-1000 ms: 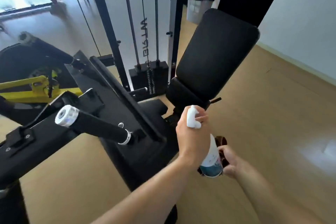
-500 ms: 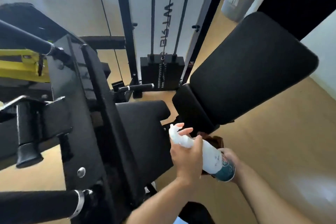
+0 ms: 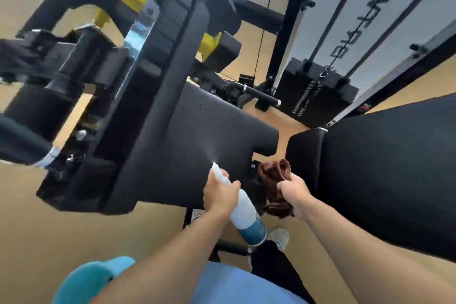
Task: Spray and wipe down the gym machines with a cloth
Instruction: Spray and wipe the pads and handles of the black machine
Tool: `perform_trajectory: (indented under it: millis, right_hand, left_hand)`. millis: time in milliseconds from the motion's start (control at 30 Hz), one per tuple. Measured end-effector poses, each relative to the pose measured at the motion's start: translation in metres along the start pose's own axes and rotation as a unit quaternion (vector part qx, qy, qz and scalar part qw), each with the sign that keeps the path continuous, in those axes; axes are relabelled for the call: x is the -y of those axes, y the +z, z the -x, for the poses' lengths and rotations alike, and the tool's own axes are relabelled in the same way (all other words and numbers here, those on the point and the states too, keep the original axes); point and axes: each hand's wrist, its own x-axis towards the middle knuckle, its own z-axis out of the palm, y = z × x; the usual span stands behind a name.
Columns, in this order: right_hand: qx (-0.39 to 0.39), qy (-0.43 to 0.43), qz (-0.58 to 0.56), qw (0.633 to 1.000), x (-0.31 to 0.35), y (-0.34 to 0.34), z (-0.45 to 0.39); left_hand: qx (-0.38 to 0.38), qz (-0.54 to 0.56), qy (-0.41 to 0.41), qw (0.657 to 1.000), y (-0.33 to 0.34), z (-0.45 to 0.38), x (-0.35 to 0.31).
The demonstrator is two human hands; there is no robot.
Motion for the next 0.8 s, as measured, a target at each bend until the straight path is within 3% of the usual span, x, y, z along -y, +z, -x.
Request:
perform_trajectory:
  millis: [300,467,800]
  right_hand:
    - [0.052,-0.012,0.087,0.995,0.007,-0.007,-0.010]
    - [0.055,0.008,0.111,0.992,-0.001,0.010,0.000]
    - [0.083,0.002,0.104,0.991,0.010,0.036,0.000]
  left_hand:
    - [-0.035,0.044,-0.121,0.991,0.014,0.020,0.027]
    - [-0.068,0.134,-0.185,0.971,0.003,0.014,0.049]
    - [-0.080,0.108,-0.125,0.983,-0.028,-0.016,0.063]
